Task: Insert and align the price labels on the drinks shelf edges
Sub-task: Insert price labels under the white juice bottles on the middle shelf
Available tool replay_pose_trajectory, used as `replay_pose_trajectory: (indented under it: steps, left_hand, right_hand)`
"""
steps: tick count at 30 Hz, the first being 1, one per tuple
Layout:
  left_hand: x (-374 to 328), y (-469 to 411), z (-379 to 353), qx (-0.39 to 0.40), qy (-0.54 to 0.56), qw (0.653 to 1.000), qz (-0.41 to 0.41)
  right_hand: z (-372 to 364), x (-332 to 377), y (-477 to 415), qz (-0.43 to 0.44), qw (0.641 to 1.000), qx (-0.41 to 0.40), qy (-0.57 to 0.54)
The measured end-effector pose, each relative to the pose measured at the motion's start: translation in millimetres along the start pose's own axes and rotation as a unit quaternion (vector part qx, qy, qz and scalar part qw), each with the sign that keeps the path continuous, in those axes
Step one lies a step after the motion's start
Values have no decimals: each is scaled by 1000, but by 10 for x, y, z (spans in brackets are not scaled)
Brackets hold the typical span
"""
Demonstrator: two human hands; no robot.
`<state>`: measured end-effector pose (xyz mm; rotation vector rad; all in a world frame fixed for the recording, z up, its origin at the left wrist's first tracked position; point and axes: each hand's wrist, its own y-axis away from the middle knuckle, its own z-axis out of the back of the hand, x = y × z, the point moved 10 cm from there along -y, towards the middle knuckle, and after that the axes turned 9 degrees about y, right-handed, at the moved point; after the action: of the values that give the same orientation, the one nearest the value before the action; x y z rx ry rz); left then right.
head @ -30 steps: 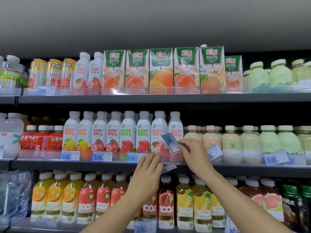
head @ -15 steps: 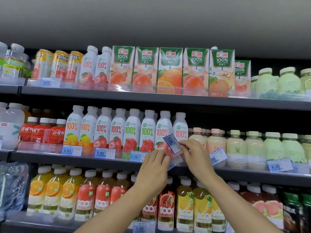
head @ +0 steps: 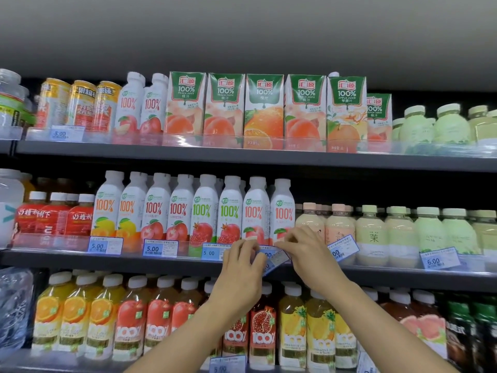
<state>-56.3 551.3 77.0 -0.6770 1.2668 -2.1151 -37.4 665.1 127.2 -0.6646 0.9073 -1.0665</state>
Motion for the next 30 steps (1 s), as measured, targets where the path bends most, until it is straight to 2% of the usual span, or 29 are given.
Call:
replay_pose_trajectory:
  steps: [7, 11, 13, 18, 21, 24, 30]
  left_hand:
    - [40, -37, 22, 5, 3, 1000, -14]
    - [129, -45, 247, -23, -8, 999, -30]
    - [218, 1, 390, -29, -26, 999, -36]
    - [617, 205, 748, -27, -26, 999, -27]
    - [884, 339, 990, -36, -20, 998, -49]
    - [1309, 529, 1250, -43, -8, 998, -41]
    - [2477, 961, 1769, -49, -36, 998, 29]
  right_hand:
    - [32, -23, -13, 3, 1000, 1, 0]
    - [116, 49, -23, -10, 991, -7, -135]
    - [126, 239, -47, 18, 985, -2, -170]
    - [104, 936, -248, 88, 983, -50, -152]
    - [79, 1336, -404, 98, 984, -77, -131]
    - [75, 1675, -595, 62, 986, -84, -128]
    - [-83, 2081, -1011, -94, 969, -91, -207]
